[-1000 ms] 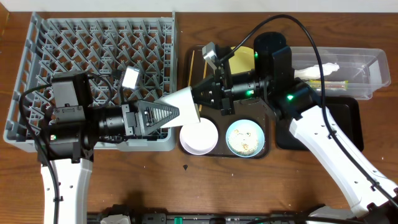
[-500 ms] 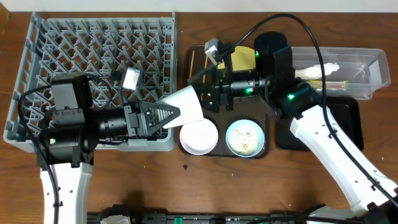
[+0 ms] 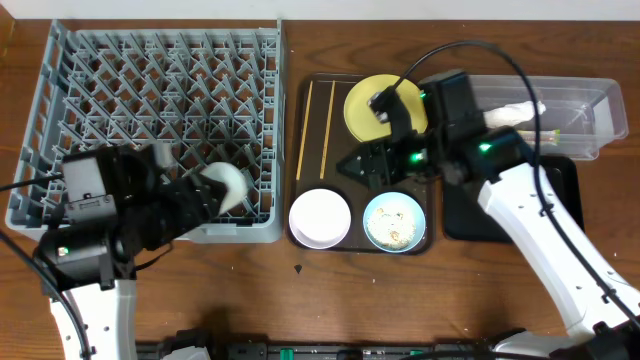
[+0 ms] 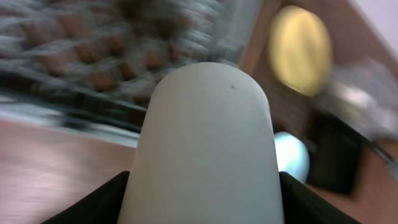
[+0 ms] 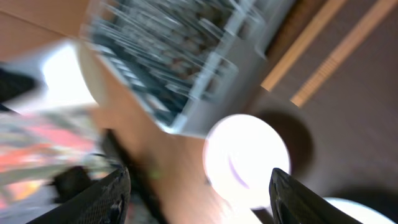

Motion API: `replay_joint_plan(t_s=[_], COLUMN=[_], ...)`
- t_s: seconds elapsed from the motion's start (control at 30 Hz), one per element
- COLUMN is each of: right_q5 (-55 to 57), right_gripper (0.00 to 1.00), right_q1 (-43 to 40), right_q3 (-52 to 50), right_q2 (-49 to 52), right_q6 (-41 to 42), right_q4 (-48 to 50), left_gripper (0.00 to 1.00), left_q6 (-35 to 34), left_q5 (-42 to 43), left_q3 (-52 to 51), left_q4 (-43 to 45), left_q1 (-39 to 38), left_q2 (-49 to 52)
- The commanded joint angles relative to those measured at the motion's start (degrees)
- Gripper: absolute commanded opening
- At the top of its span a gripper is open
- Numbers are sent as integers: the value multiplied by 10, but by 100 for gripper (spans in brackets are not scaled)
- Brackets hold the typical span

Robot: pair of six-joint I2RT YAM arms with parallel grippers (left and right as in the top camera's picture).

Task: Sort waste into correct bins and load items into the dishwasher
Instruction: 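Place the white cup into the dish rack with the left gripper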

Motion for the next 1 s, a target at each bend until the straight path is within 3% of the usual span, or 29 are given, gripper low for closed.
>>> replay_joint_plan(t_s=[0.0,0.1,0.57,0.7,0.77,0.83,0.97], right_q5=[148,181,186,186,186,186,186], right_gripper=[70,71,72,73,73,73,74], right_q1=[48,78,98,98,98,98,98], right_q3=[2,2,2,2,2,2,2], right_q2=[0,0,0,0,0,0,0], right_q6=[-17,-17,-10,-10,-10,-9,-7], right_q4=[-6,3,17,17,17,14,6], left_gripper=[49,49,51,62,78,86,87], left_q6=[-12,-16,-22,-21,-20,-20,-19], left_q5=[-163,-191,-164,-131,-126,-126,-113], left_q3=[10,10,10,10,10,10,23], left_q4=[0,3,38,38,37,35,25], left_q1=[43,65,69,69,69,69,69], left_q2=[24,56,223,244,246,243,227])
